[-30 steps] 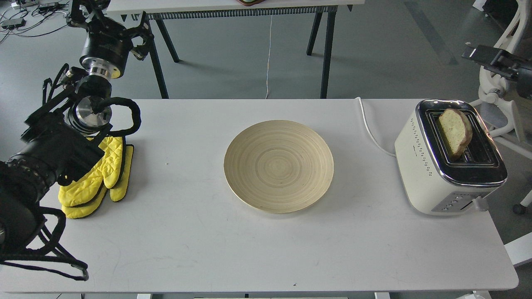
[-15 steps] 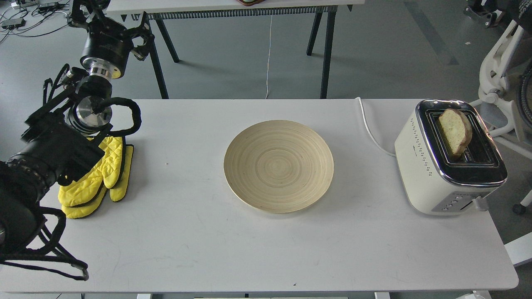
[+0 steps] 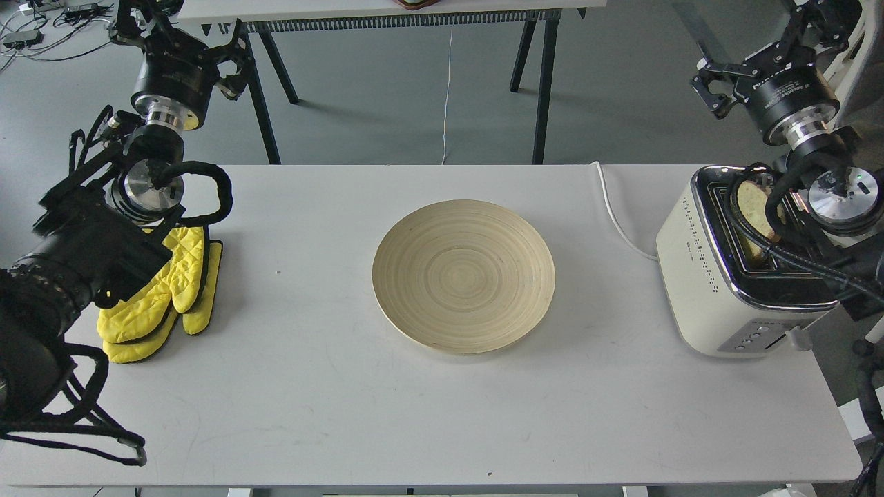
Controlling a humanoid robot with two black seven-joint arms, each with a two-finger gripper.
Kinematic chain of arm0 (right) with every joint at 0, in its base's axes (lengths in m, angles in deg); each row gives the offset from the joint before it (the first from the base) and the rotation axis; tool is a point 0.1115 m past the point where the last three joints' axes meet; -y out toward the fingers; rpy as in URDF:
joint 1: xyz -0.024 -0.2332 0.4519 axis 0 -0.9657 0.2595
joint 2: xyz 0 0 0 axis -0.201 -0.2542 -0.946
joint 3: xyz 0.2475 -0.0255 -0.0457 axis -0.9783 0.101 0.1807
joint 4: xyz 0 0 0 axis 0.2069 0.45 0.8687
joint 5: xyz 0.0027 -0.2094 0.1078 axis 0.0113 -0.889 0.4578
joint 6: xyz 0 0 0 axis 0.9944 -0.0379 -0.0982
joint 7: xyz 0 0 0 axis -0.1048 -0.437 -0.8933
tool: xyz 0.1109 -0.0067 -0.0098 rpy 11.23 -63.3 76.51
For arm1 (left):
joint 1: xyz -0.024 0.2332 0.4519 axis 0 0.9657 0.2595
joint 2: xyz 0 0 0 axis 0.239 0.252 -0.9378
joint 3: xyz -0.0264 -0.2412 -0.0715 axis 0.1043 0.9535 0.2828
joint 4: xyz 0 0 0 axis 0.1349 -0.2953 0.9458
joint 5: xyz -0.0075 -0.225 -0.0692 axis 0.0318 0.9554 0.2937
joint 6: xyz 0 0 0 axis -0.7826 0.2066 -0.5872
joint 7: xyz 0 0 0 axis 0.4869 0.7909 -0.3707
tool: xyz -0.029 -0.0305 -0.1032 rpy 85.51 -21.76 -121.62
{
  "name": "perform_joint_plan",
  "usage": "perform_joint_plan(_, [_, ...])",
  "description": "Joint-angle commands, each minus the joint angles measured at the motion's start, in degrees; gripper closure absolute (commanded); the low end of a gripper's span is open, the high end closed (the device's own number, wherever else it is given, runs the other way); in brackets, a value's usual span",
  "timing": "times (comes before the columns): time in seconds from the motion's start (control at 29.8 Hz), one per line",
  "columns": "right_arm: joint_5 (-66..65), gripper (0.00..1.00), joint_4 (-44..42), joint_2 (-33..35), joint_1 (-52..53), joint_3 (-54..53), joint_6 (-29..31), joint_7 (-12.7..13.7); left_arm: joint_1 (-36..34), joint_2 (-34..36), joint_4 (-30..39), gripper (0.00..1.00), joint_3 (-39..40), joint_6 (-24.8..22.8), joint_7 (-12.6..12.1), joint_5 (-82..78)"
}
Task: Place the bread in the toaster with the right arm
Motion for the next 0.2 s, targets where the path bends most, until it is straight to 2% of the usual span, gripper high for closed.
perform_joint_plan(0.0, [0.00, 0.01, -0.87, -1.65, -0.03, -1.80, 0.33, -0.15, 0.00, -0.12, 0.01, 0.00, -0.05, 0.00, 0.21, 0.01])
perform_joint_plan(0.17, [0.00, 0.01, -0.34, -1.65, 1.11, -1.62, 0.33, -0.32, 0.00, -0.03, 0.01, 0.00, -0.13, 0.00, 0.13, 0.01])
